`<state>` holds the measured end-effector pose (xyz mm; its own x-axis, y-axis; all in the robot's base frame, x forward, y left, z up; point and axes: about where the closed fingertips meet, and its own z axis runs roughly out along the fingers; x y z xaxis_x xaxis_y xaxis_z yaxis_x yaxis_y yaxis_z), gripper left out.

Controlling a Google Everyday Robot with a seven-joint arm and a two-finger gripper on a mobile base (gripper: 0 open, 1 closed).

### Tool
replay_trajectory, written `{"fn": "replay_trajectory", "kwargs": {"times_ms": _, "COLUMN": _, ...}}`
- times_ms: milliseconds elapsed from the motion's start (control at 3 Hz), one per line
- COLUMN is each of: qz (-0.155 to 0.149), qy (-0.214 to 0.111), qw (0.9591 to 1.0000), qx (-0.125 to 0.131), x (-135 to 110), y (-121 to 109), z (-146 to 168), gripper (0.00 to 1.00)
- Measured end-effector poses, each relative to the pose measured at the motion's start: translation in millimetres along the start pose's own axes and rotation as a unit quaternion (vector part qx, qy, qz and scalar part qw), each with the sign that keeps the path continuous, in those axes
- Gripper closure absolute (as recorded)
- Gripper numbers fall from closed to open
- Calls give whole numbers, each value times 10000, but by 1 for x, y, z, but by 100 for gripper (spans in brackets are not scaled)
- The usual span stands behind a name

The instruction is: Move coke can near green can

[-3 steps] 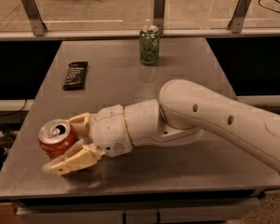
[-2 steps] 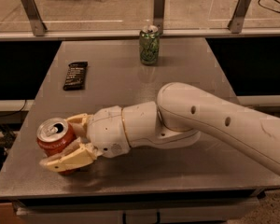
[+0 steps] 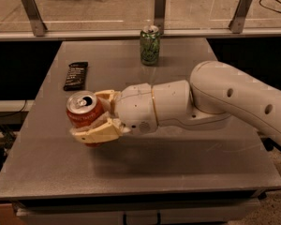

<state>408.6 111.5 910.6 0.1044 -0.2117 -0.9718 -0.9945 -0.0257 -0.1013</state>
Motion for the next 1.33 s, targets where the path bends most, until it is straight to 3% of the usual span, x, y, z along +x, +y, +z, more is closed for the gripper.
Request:
{"fn": "replay_trajectory", "kwargs": {"times_ms": 333, "qz": 0, "qy": 0, "qw": 10000, "qx": 0, "x": 0, "y": 0, "z": 0, "gripper": 100}}
{"fn": "replay_trajectory", "kwargs": {"times_ms": 667, "qz": -53, "qy": 224, "qw": 9991, "qx": 363, "x": 1, "y": -12, "z": -30, "gripper": 100}}
{"fn": "replay_trajectory", "kwargs": {"times_ms": 1000, "qz": -164, "qy": 502, "qw": 9953, "qx": 807, "x": 6, "y": -45, "z": -81, "gripper": 100}}
{"fn": "replay_trajectory", "kwargs": {"times_ms": 1333, "qz": -201, "qy": 704, "qw": 9883, "qx": 1335, "x": 18, "y": -91, "z": -138, "gripper": 100}}
